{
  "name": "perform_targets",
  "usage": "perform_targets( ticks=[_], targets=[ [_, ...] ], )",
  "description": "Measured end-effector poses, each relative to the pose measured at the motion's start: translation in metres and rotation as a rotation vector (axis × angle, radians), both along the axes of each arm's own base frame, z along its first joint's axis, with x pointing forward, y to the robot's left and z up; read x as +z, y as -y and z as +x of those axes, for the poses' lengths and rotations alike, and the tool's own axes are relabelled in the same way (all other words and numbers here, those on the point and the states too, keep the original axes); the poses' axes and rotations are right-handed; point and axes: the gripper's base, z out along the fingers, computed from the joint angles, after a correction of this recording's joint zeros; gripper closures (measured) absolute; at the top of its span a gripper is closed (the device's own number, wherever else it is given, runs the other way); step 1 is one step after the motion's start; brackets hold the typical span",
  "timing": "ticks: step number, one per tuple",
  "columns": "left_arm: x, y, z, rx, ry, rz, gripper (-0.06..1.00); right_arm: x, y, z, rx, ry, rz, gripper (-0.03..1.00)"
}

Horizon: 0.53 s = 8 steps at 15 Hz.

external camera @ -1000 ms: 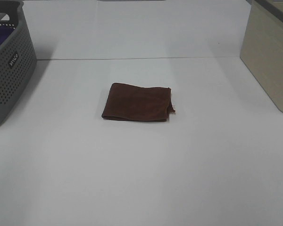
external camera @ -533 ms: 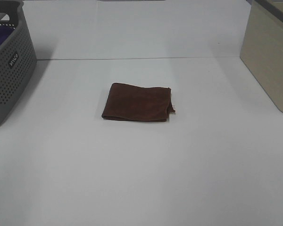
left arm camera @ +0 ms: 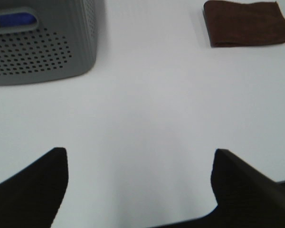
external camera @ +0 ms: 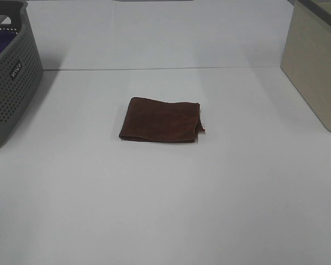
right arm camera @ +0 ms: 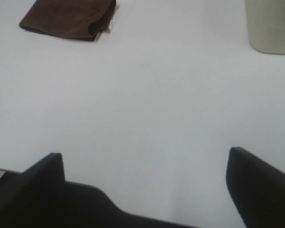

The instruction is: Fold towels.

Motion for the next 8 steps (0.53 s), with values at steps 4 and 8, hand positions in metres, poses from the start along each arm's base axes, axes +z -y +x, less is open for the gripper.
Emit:
perform_targets(
  ticks=[4, 8],
  targets=[
    [0.000, -0.001, -0.017, 0.000, 0.106, -0.005, 0.16, 0.000, -0.001, -0.019, 0.006, 0.126, 0.011, 0.10],
    [-0.001, -0.001, -0.016, 0.000, 0.103, -0.005, 0.16, -0.002, -0.001, -0.022, 0.009, 0.139, 0.015, 0.10]
  ],
)
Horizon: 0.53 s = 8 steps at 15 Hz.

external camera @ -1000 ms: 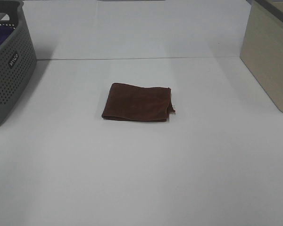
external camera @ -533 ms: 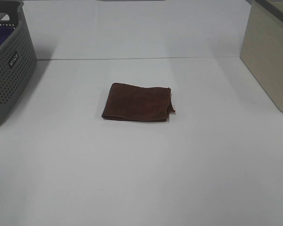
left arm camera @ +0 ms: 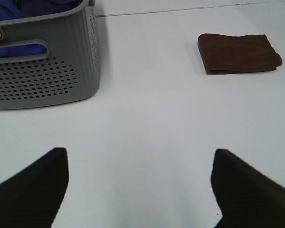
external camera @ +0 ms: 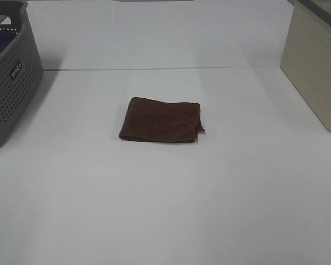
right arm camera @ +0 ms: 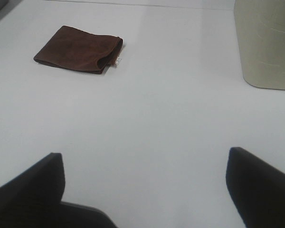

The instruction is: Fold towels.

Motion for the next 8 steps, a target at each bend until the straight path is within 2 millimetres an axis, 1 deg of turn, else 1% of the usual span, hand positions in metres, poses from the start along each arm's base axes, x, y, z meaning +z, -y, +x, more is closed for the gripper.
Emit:
perform_targets(
  ticks=[8],
  targets=[
    [-0.0001, 0.0000, 0.0000, 0.000, -0.001, 0.000, 0.16, 0.0000, -0.0011, 0.0000, 0.008, 0.000, 0.012, 0.10]
  ],
)
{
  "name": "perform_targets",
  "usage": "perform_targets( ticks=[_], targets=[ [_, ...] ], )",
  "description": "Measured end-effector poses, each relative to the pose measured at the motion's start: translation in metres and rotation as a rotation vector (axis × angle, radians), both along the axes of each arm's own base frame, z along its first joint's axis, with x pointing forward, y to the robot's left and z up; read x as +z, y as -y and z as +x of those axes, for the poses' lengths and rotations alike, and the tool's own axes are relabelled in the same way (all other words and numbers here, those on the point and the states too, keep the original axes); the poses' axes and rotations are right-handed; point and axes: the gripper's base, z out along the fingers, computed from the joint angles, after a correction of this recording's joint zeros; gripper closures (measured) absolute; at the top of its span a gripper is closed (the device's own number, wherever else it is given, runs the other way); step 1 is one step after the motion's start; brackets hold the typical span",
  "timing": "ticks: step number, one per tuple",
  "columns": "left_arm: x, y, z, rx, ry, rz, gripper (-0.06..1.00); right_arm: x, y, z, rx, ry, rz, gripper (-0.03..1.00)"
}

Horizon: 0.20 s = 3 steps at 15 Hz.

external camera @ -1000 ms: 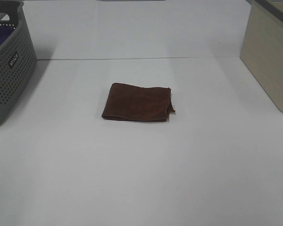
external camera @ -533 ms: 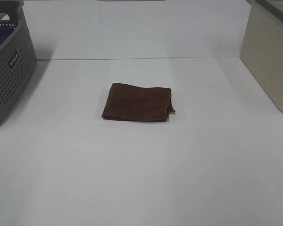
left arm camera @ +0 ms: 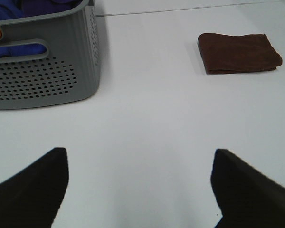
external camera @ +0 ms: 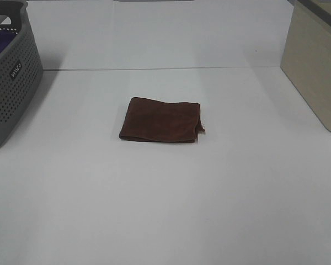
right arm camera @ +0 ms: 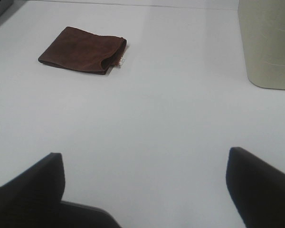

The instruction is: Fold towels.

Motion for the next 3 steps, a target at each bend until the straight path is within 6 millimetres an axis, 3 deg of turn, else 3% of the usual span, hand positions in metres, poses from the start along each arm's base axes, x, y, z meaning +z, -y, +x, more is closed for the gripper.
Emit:
perform_targets(
  ticks=[3],
  targets=[
    [0.0000, 0.0000, 0.0000, 0.000, 0.000, 0.000, 0.16, 0.0000, 0.0000, 0.0000, 0.000, 0.000, 0.000, 0.10]
  ],
)
